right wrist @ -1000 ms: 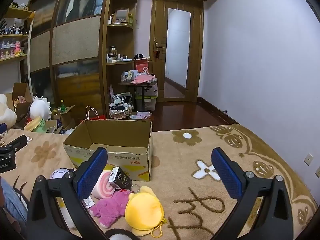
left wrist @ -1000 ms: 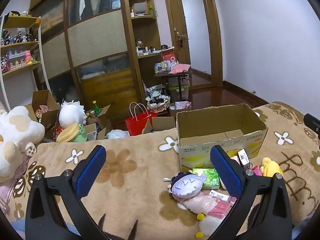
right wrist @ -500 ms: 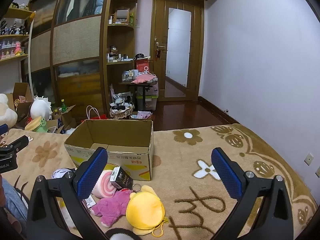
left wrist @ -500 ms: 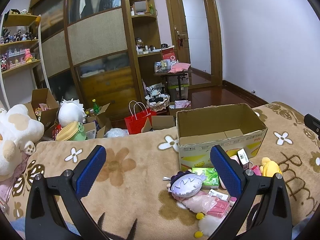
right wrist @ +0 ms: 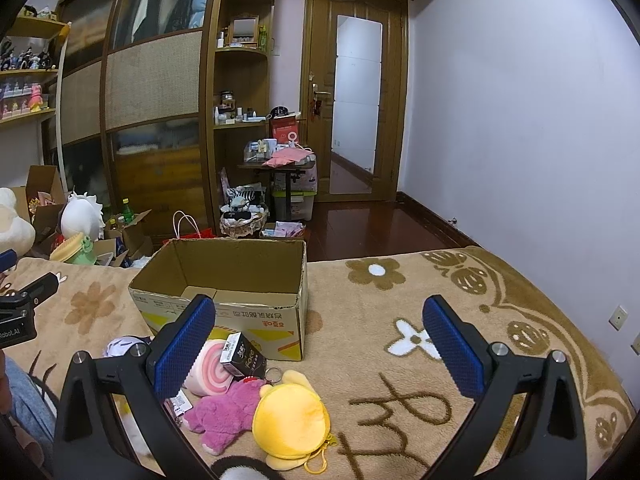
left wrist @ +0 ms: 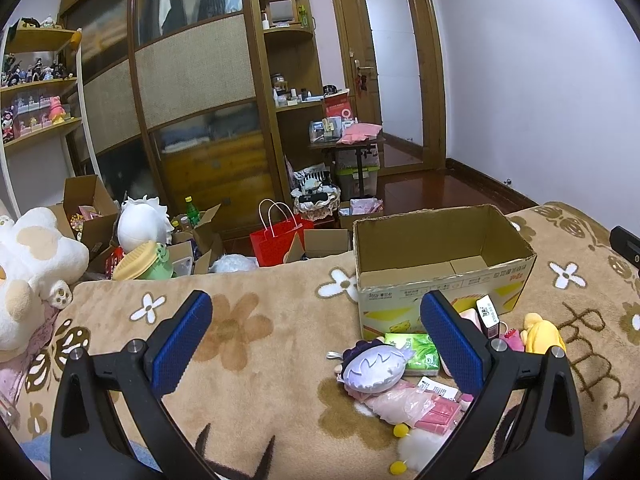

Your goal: Organize soft objects

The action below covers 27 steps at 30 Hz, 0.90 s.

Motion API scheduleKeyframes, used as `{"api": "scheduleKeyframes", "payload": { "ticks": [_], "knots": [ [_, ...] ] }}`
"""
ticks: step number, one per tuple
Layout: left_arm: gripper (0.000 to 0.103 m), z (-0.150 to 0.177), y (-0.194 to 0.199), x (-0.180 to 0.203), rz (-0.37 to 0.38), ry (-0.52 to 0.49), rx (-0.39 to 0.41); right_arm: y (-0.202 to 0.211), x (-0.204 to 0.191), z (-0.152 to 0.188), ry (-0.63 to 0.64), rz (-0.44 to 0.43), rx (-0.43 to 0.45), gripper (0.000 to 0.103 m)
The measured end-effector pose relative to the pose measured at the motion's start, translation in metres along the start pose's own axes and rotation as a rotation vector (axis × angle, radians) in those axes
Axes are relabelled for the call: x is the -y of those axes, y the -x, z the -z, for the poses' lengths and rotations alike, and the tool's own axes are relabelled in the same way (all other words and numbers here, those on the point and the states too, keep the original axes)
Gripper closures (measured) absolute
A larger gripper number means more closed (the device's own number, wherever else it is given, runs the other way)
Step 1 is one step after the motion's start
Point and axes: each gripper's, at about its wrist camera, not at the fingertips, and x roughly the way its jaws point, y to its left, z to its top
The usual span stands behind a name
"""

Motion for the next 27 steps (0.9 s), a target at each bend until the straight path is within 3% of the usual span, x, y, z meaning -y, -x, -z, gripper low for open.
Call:
{"api": "scheduleKeyframes", "payload": {
  "ticks": [27],
  "knots": [
    [0.0, 0.0041, -0.0015, -0.0026, 0.0, -0.001, -0.002, 0.0019, -0.0003, 0.0008, 0.003, 0.001, -0.001, 0.0]
  ]
}}
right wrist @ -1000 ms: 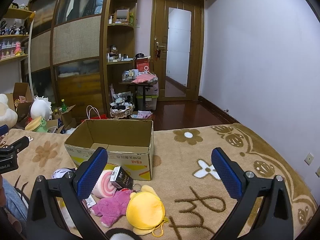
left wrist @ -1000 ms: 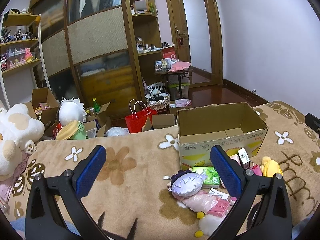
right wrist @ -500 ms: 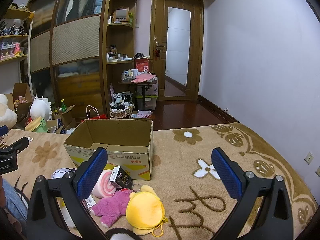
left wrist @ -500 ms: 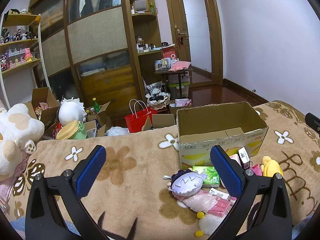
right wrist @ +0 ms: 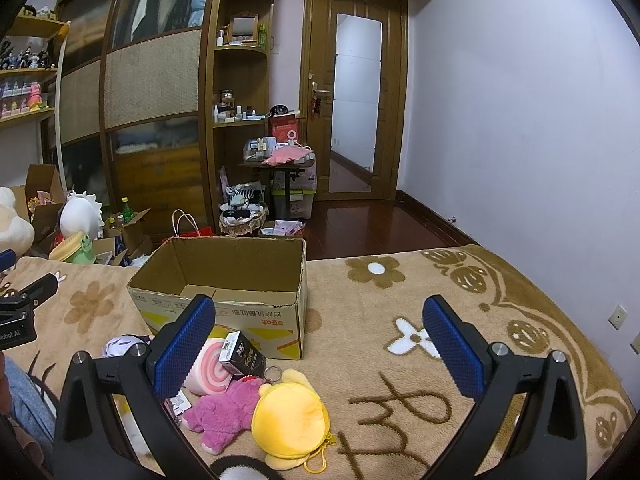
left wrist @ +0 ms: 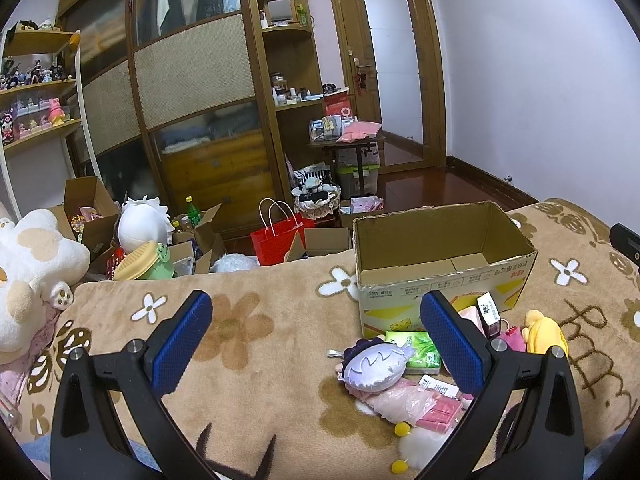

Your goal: Organize soft objects

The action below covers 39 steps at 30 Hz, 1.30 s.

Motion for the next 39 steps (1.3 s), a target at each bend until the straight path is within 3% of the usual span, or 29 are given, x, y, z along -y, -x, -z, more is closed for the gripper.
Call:
{"api": "scheduleKeyframes", "payload": {
  "ticks": [19, 23, 29, 33, 39],
  "knots": [
    [0.0, -0.001, -0.001, 0.001, -0.003, -0.004, -0.005, 0.0, -0.001, 0.001, 0.0, 0.0, -0.006, 0.0],
    [0.0, 0.008, -0.006, -0.001, -0.048, -0.04, -0.05, -0.004, -0.001, 0.004, 0.011, 0.007, -0.039, 0.0],
    [0.0, 0.018, -0.02, -0.01, -0.012, -0.017, -0.133, -0.015, 0.0, 0.011, 0.012, 0.007, -0.103, 0.0],
    [0.0, 0.008, -0.034, -0.008, -0.025, -0.043, -0.168, -0.025, 0.003, 0.012, 0.006, 0.005, -0.14, 0.0],
    [0.0, -0.01, -0.059, -0.002, 0.023, -0.043, -0.229, -0.044, 0.008, 0.012, -0.012, 0.001, -0.199, 0.0]
  ]
}}
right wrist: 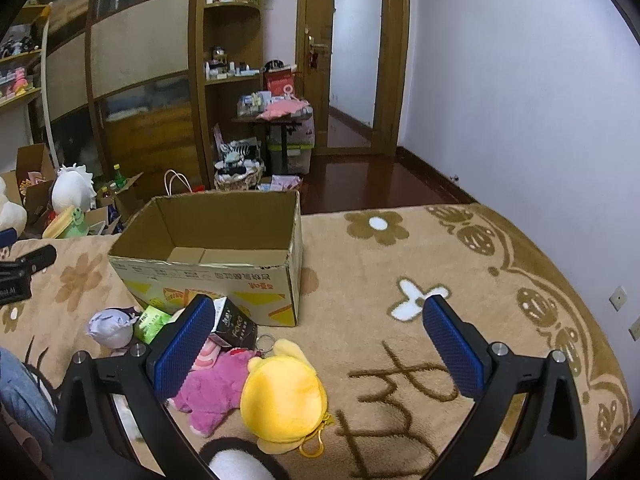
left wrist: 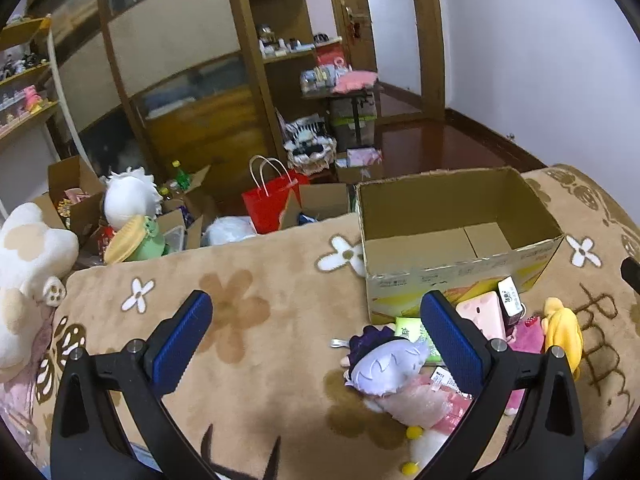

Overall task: Organize soft objects
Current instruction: 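Lower both tools toward the plush toys beside the cardboard box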

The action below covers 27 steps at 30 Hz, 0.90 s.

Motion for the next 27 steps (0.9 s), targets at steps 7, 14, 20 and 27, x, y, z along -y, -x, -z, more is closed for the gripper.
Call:
{"api": "scheduleKeyframes", "payload": {
  "ticks": [7, 14, 20, 27],
  "knots": [
    [0.0, -0.003, -0.031, 0.012, 0.054, -0.003, -0.109, -0.031, 0.005, 0.004, -0.049, -0.033, -0.121, 0.0],
    [0.0, 0.003, -0.062, 0.027, 0.073, -0.025, -0.2, -0.058, 0.008, 0.016, -0.098, -0.061, -0.206, 0.0],
    [0.0, 0.01, -0.077, 0.038, 0.094, -0.041, -0.26, -0.074, 0.007, 0.023, -0.114, -0.088, -0.257, 0.0],
    [0.0, 0.02, -0.091, 0.038, 0.116, -0.007, -0.337, -0.091, 0.0, 0.034, -0.114, -0.127, -0.33, 0.0]
  ]
}}
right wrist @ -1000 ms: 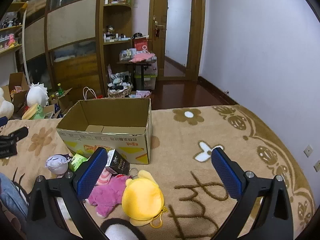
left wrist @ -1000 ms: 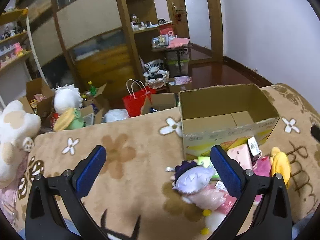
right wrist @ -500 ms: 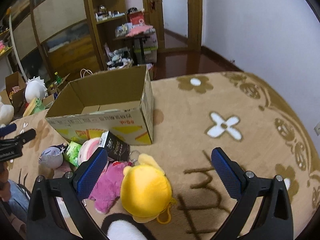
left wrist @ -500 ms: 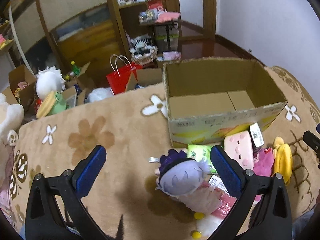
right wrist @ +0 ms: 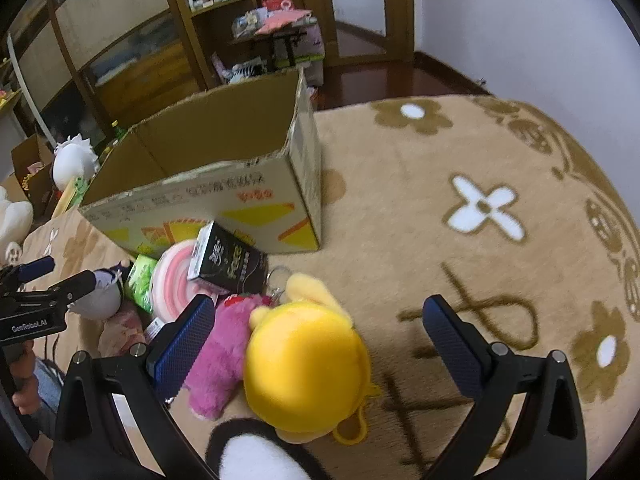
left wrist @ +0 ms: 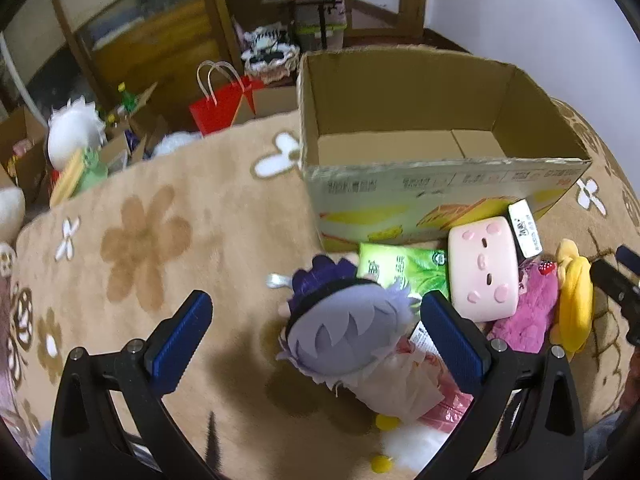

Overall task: Organize soft objects
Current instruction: 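Lower both tools toward the plush toys beside the cardboard box, then close left tool on white-haired doll plush while right tool closes on yellow plush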

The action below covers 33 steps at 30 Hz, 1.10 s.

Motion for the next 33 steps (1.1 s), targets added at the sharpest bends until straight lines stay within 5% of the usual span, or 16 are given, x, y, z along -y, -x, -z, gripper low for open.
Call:
{"api": "scheduleKeyframes", "payload": {
  "ticks": [19, 21, 28, 33],
  "knots": [
    [0.001, 0.01, -0.023, -0.001, 0.015, 0.003, -0.072, -0.032, -0.009, 0.014, 0.006, -0.029, -0.13, 0.0],
    [0.008, 0.01, -0.024, -0.001, 0.014, 0.0, -0.069, -0.033, -0.009, 0.014, 0.008, -0.029, -0.136, 0.0],
    [0.036, 0.012, -0.027, 0.003, 0.059, -0.013, -0.076, -0.033, -0.012, 0.016, 0.038, -0.017, -0.146, 0.025],
    [0.039, 0.013, -0.024, 0.006, 0.06, -0.024, -0.057, -0.03, -0.008, 0.015, 0.022, -0.015, -0.13, 0.03]
  ]
}}
